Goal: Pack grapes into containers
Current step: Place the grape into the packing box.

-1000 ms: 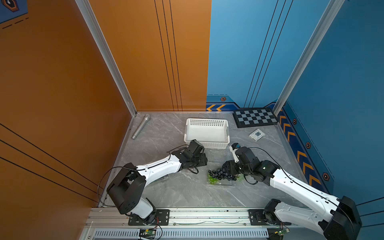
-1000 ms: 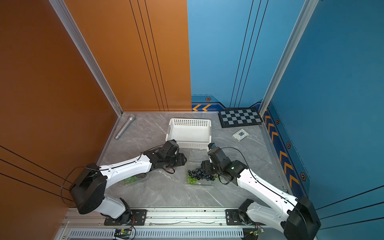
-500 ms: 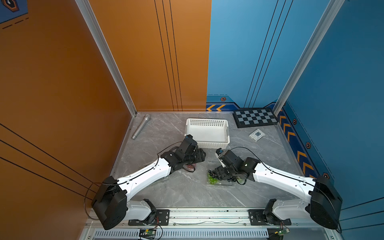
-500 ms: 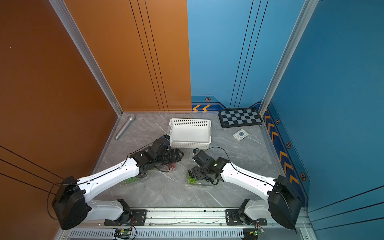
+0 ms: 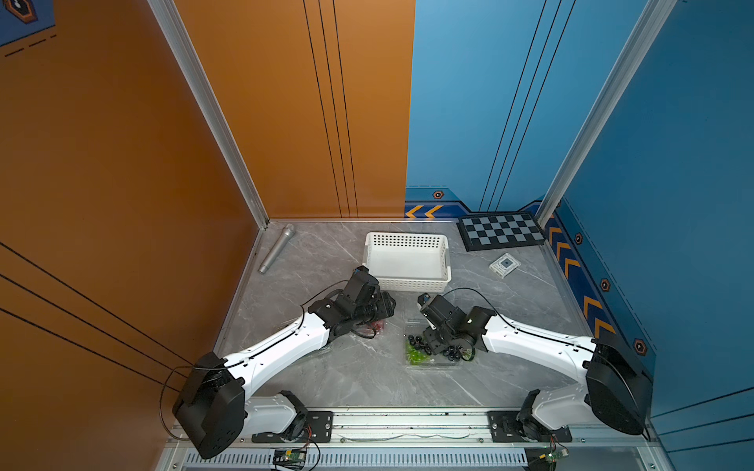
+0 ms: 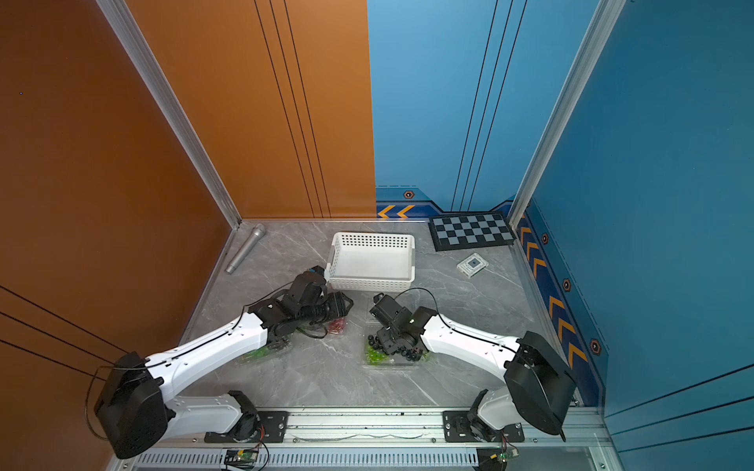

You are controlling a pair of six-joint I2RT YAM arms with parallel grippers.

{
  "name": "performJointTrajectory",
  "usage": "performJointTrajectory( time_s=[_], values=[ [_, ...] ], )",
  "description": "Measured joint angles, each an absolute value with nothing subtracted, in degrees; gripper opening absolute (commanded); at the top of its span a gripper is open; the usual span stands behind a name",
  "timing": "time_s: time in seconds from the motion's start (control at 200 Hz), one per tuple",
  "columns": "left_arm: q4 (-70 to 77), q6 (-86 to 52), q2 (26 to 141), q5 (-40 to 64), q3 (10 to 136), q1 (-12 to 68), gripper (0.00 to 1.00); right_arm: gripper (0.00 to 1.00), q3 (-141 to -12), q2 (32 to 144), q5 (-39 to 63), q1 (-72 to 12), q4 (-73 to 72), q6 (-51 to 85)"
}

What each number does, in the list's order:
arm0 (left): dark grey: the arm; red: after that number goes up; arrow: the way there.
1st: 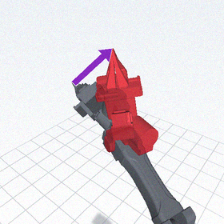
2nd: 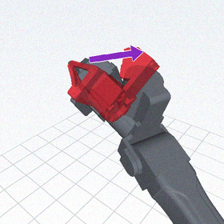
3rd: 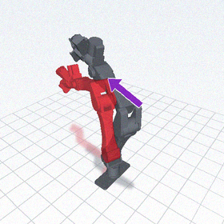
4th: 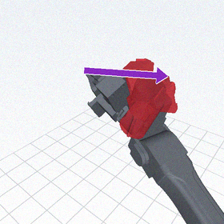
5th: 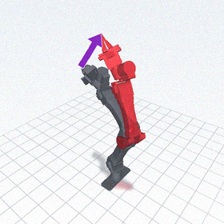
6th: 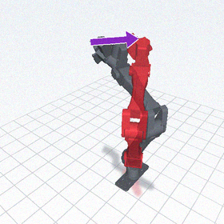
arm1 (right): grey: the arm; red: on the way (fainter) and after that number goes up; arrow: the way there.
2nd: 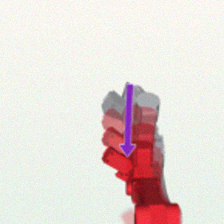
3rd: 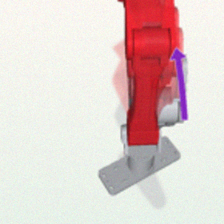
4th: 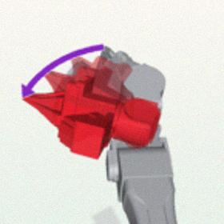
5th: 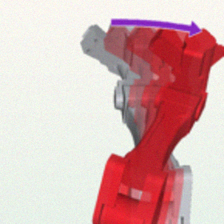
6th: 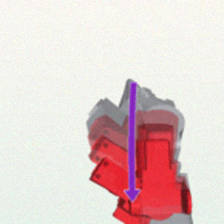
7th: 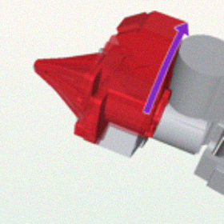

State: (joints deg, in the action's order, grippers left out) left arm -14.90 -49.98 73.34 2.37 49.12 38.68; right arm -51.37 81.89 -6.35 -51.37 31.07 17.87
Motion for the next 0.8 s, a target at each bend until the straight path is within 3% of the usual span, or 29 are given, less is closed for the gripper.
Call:
performJointTrajectory(
  time_s=[0.801],
  values=[
    [-14.85,-50.02,73.28,2.39,49.06,38.20,0.61,0.13,-54.72,77.21,-6.07,-53.52,32.14,19.09]
  ],
)
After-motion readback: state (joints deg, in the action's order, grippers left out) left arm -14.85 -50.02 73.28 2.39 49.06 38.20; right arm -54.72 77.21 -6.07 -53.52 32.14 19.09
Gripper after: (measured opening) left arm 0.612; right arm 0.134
